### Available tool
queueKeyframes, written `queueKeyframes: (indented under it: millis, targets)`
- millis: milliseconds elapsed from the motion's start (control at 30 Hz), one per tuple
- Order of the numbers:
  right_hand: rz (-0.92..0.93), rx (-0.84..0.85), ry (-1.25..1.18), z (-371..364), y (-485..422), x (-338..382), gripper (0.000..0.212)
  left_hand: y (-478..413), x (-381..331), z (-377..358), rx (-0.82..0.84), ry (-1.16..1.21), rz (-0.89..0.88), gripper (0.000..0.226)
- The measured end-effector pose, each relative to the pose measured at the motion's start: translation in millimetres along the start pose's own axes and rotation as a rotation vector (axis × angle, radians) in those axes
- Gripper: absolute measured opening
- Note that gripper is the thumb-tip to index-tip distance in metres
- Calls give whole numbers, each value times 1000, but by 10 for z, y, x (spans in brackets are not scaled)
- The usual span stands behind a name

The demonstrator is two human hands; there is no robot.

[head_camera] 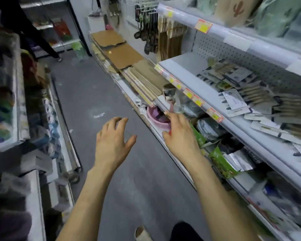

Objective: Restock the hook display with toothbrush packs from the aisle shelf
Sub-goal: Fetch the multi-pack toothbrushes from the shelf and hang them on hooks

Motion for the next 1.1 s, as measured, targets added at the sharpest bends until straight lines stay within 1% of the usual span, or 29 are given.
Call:
queueKeyframes:
  millis: [233, 333, 400, 467, 567, 633, 800, 933, 1100]
  targets:
    - [-153, -51, 30, -254, -956, -338, 54, -1354, -33, -508, 82, 64, -167, 65]
    - [-188, -61, 34, -326, -1401, -531, 52, -1873, -137, -715, 92, 82, -217, 64]
    - [-213, -77, 22, -327, -1711, -630, 54, -2195, -225, -810, 98, 100, -226, 62]
    - [-232, -84, -4, -315, -1972, -707, 55, -2469, -323, -891, 108, 115, -278, 61]
    - [-268, -86, 19, -295, -2324, -823, 51, -2905, -449, -1027, 144, 109, -325, 62]
    - [-314, -82, 24, -292, -2445, -881, 50, -3106, -531, -1128, 197, 107, -344, 62]
    - [-411, -114, 34, -305, -2673, -1052, 54, -3595, -747, -1376, 255, 129, -471, 68]
    - [-554, -163, 42, -348, -2602, -1134, 57, -3793, -817, -1603, 324, 169, -586, 64]
    - [-738, -246, 40, -307, -2462, -1238, 57, -3988, -960, -1874, 438, 216, -748, 72]
Point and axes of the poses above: each hand's wrist, its own y-axis away from the middle knuckle, its own z-axis out of the back of the hand, x = y × z, the point moved 2 cm from there along -y, towards the middle knuckle, and after that the axes turned 4 degrees about y, right-handed, at the moved point
